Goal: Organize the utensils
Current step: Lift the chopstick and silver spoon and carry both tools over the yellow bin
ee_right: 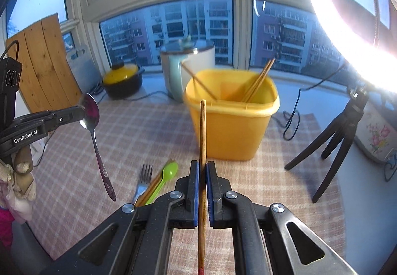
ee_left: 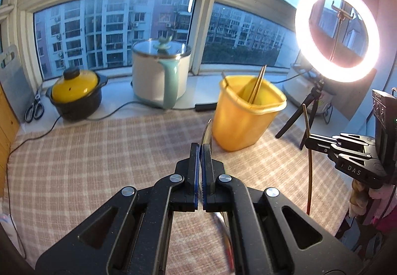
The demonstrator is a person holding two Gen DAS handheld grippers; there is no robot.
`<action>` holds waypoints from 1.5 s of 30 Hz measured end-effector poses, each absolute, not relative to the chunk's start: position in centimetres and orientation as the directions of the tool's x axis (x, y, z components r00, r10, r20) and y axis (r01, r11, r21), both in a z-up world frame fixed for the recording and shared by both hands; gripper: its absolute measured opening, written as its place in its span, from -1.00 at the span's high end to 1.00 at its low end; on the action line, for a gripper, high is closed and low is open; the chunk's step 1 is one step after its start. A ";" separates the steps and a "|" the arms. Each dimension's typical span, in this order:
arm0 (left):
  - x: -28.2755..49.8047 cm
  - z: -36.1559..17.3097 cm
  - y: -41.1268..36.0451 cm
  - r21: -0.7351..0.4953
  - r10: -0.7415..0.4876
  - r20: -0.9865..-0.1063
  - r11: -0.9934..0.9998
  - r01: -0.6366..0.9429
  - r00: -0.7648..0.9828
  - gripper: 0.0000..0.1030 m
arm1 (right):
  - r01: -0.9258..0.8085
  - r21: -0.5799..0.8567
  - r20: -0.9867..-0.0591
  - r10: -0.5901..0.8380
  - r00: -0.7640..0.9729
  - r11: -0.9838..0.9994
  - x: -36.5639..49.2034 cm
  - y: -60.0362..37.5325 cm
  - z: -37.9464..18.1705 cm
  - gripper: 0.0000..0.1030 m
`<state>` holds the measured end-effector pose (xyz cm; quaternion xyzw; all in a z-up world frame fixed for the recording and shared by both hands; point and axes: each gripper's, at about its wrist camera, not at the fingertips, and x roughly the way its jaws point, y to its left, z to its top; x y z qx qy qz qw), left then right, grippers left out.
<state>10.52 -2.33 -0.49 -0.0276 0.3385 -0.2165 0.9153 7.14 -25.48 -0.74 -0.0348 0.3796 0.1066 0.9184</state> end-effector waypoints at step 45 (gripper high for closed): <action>20.9 7.8 -10.6 -0.192 -0.418 -0.435 0.908 0.372 0.798 1.00 | -0.123 -0.194 -0.348 0.049 0.936 0.973 15.0 -24.9 10.0 0.94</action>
